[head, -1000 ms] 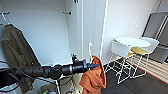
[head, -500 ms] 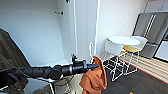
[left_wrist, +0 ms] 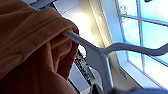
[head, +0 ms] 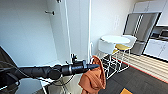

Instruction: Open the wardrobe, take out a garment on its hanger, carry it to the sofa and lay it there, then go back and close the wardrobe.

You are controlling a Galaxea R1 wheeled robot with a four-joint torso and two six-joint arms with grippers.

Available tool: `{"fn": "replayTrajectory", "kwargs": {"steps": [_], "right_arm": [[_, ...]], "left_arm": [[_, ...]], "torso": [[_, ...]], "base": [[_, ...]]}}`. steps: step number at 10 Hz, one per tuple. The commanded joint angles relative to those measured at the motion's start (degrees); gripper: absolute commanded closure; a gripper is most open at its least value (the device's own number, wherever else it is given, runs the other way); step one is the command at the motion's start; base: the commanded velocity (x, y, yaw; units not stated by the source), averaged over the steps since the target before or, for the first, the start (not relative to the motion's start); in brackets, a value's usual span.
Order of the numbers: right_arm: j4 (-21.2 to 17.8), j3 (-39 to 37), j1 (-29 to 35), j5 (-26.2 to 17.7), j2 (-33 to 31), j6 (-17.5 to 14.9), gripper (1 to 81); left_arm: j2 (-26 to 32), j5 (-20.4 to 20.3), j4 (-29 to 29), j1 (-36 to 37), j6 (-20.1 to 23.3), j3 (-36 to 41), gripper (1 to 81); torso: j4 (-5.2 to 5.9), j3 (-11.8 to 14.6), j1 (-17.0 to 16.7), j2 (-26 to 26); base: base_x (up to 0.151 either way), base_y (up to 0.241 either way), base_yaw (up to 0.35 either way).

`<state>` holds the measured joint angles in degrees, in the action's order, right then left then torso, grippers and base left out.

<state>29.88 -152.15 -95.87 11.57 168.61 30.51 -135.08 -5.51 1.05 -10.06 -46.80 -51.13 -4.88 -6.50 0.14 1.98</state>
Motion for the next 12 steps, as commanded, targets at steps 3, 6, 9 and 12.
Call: {"fn": "replayTrajectory", "kwargs": {"steps": [3,6,9,12], "right_arm": [[0.6,0.3,1.1,-2.5,-0.5,0.0,1.0],[0.6,0.3,1.2,-2.5,-0.5,0.0,1.0],[0.6,0.3,1.2,-2.5,-0.5,0.0,1.0],[0.6,0.3,1.1,-2.5,-0.3,-0.1,1.0]], "left_arm": [[-0.5,-2.7,-1.6,9.6,0.6,-2.7,81.1],[-1.0,-2.2,-1.8,9.3,0.6,-3.6,81.1],[-1.0,-2.2,-2.2,8.7,0.6,-3.4,81.1],[-1.3,-2.1,-2.3,8.6,0.6,-3.3,81.1]], "torso": [[0.0,0.0,0.0,0.0],[0.0,0.0,0.0,0.0],[0.0,0.0,0.0,0.0],[0.0,0.0,0.0,0.0]], "base": [[0.0,0.0,-0.188],[0.0,0.0,-0.189],[0.0,0.0,-0.191],[0.0,0.0,-0.195]]}}
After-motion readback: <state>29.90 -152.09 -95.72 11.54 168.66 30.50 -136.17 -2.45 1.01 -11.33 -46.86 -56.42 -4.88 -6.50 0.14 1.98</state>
